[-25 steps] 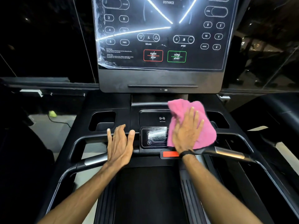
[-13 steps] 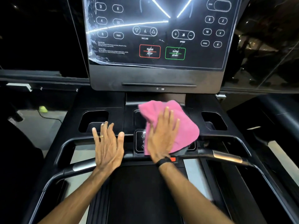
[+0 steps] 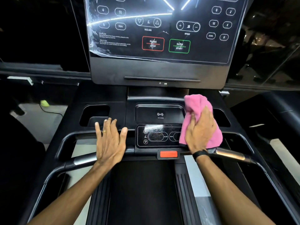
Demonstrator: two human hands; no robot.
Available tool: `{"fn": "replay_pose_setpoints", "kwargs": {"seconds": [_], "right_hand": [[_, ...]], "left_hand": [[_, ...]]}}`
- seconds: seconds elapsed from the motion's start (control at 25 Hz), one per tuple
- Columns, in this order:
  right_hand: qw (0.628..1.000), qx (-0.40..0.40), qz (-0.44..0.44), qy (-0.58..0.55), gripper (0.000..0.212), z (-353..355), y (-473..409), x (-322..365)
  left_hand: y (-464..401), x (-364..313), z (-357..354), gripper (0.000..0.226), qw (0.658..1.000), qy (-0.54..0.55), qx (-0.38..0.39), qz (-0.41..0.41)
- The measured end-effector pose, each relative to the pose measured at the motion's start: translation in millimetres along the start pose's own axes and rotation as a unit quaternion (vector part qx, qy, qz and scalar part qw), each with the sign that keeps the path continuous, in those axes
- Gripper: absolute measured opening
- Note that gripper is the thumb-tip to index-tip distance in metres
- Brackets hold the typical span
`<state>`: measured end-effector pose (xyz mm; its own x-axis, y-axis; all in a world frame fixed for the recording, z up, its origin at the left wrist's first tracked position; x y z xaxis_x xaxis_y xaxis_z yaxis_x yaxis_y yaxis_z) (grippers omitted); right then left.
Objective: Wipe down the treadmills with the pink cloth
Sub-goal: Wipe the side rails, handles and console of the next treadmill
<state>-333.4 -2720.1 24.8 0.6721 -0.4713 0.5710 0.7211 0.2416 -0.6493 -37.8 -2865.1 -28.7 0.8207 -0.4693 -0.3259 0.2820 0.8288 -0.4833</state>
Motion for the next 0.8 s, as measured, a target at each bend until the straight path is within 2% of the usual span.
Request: {"fn": "replay_pose_setpoints", "kwargs": {"seconds": [0.16, 0.28, 0.44, 0.56, 0.64, 0.68, 0.76, 0.8], "right_hand": [[0.998, -0.002, 0.032, 0.045, 0.057, -9.1, 23.3, 39.7], [0.993, 0.024, 0.090, 0.075, 0.059, -29.9, 57.3, 92.5], [0.981, 0.067, 0.174, 0.060, 0.059, -52.9, 96.4, 168.0], [0.963, 0.102, 0.250, 0.022, 0.058, -37.7, 125.2, 156.8], [0.968, 0.075, 0.238, 0.030, 0.055, -28.2, 106.8, 122.5], [0.977, 0.066, 0.198, 0.047, 0.056, -29.9, 86.5, 111.9], [0.989, 0.055, 0.114, 0.071, 0.059, -46.6, 53.2, 119.7], [0.990, 0.061, 0.115, 0.058, 0.060, -54.1, 52.1, 141.6]], "left_hand": [[-0.5, -3.7, -0.1, 0.082, 1.000, -0.002, -0.002, -0.004], [-0.1, -1.9, 2.0, 0.070, 1.000, 0.020, -0.012, 0.015], [-1.5, 3.1, 3.3, 0.069, 0.999, 0.032, -0.019, 0.024], [-1.5, 6.1, 2.9, 0.068, 0.999, 0.028, -0.015, 0.013], [-1.8, 5.4, 2.6, 0.067, 0.999, 0.039, -0.016, 0.019], [-2.8, 3.5, 2.4, 0.065, 0.999, 0.037, -0.021, 0.018], [-3.2, 0.5, -0.6, 0.063, 0.999, 0.024, -0.022, 0.009], [-3.6, 0.6, -0.9, 0.062, 1.000, 0.016, -0.022, 0.006]]}}
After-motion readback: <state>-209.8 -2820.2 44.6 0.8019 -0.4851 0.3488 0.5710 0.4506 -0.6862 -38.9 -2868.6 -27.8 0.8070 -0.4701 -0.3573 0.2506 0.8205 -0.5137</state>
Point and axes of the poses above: each hand's wrist, its own y-axis away from the middle knuckle, its own z-axis out of the back of the hand, x = y × z, the point moved 8 cm from there along -y, towards the middle knuckle, and after that the axes turned 13 degrees about -x, right-handed, at the moved point
